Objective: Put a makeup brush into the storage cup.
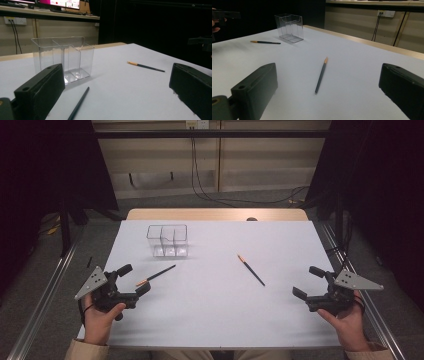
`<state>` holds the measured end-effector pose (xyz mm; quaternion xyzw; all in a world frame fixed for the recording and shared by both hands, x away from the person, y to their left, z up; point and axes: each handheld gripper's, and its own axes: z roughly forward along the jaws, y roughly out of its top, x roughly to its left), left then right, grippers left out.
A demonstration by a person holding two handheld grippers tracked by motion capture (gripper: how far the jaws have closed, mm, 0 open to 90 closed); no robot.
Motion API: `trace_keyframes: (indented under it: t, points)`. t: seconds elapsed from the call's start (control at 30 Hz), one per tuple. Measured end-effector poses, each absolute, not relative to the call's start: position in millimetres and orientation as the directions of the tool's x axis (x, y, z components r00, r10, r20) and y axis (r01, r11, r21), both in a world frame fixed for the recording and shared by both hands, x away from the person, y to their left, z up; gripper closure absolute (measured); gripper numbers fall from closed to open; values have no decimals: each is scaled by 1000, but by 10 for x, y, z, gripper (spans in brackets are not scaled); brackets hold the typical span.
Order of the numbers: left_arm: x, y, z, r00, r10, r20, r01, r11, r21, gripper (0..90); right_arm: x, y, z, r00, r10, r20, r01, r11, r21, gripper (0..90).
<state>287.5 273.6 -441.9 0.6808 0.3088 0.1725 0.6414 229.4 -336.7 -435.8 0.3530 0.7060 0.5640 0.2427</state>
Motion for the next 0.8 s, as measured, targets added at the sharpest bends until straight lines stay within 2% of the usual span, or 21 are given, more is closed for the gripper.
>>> trace_keyframes:
  t: [0.8]
  points:
    - [2976, 2680, -4345, 742, 653, -151, 182, 21, 983, 1, 2252, -3363, -4359, -644, 764, 48, 221, 126, 967, 15]
